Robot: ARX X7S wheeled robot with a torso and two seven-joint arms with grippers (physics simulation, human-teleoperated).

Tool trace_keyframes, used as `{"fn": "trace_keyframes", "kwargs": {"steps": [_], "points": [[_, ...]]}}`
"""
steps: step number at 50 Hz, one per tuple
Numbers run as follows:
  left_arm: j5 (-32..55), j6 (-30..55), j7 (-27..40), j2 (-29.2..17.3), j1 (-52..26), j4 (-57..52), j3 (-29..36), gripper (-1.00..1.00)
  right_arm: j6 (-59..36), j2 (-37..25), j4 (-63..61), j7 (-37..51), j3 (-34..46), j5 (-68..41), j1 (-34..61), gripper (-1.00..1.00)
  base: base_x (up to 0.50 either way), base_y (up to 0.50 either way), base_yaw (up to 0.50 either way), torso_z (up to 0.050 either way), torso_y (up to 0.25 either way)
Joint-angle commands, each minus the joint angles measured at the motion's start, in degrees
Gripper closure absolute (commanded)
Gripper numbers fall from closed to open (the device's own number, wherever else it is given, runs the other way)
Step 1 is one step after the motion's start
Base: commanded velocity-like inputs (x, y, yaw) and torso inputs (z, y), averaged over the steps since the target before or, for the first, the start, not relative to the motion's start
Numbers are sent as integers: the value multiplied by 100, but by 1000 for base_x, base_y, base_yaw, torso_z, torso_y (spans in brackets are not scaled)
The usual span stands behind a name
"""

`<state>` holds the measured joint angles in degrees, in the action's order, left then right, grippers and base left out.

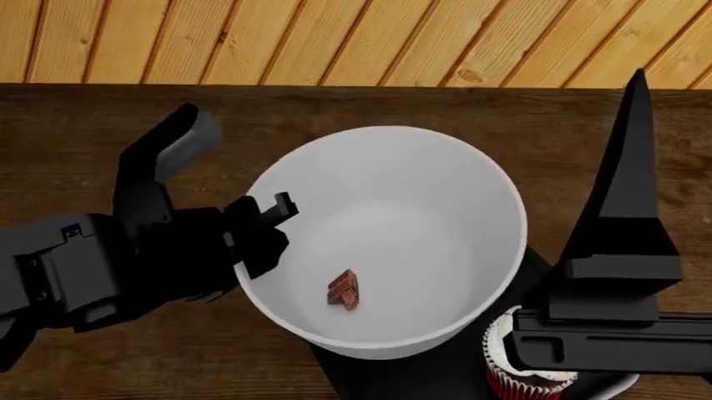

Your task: Pick up the bowl with cake and place it on the tray. Pick up the cupcake and place it on the tray.

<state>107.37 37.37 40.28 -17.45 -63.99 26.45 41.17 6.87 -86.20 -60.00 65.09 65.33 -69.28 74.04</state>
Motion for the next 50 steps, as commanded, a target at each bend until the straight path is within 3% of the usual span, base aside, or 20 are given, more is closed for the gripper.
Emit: {"fn": "trace_keyframes", "kwargs": {"steps": [1,12,13,23,29,38,50], "points": [[115,-107,222,-1,99,-121,-70,100,80,-38,1,21,839,7,778,-100,0,0,0,0,0],[18,-169,177,4,108,-147,-37,100,192,-83,1,16,1719,64,1536,-100,0,0,0,0,1],[15,-169,178,1,103,-148,-36,-100,191,-86,1,13,1780,51,1616,-100,0,0,0,0,0],[144,-117,220,-75,36,-548,-132,-100,170,-9,1,42,2447,-12,2364,-100,0,0,0,0,0],[464,-149,648,-251,8,-1348,-380,-100,203,32,1,67,2844,14,2731,-100,0,0,0,0,0],[1119,-374,1934,-1026,274,-3595,-974,-100,379,16,1,94,3487,174,3163,-100,0,0,0,0,0],[1129,-789,2503,-1583,878,-4626,-1363,-100,403,138,2,205,4404,158,4095,-100,0,0,0,0,0]]}}
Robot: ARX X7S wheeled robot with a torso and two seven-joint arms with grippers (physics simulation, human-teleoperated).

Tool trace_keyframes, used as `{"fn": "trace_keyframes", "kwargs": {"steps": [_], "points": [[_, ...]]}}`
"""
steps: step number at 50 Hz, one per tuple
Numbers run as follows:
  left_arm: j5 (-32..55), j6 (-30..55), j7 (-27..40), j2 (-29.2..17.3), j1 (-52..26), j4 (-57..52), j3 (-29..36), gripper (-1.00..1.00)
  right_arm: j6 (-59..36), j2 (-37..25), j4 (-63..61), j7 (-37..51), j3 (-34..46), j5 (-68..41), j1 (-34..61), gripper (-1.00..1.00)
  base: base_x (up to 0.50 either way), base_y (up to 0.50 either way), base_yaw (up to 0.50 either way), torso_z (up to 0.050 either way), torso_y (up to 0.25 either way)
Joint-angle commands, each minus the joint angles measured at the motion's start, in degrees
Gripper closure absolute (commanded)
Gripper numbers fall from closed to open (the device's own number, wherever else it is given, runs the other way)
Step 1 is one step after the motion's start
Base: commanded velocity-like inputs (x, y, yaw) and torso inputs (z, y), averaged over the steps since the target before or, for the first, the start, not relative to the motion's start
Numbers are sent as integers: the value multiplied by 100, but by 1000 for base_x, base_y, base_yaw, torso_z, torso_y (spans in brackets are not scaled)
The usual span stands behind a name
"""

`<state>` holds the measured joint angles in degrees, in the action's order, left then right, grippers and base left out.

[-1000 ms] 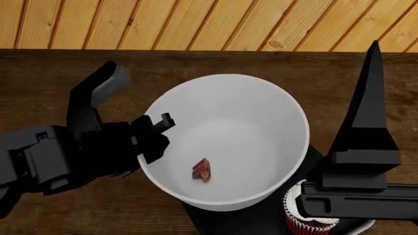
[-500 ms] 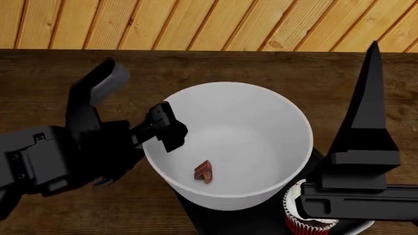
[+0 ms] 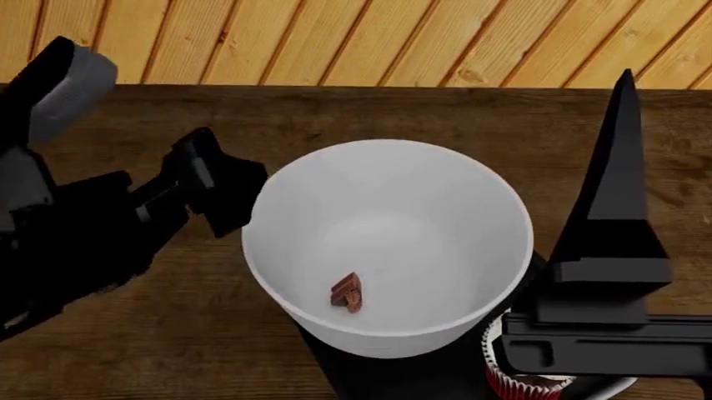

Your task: Pick up the bowl with cake and place it on the tray. Pick up the cupcake and place it on the tray.

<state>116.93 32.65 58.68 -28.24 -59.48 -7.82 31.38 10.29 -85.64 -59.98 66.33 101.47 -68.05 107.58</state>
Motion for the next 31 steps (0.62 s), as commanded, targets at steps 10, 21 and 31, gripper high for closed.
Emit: {"fn": "trace_keyframes", "kwargs": {"steps": [10,21,31], "points": [[19,-1162,944,-1154,1515,-2608,-1421,-100,198,322,143,-8,1033,25,841,-100,0,0,0,0,0],[-4262,-1949,-624,-960,4431,-3267,-1831,-100,1385,1170,1114,-10,1570,834,-504,-100,0,0,0,0,0],[-6836,-2432,-978,-610,4746,-3316,-1380,-100,1744,1252,1446,-45,1686,1074,-945,-100,0,0,-1,0,0]]}}
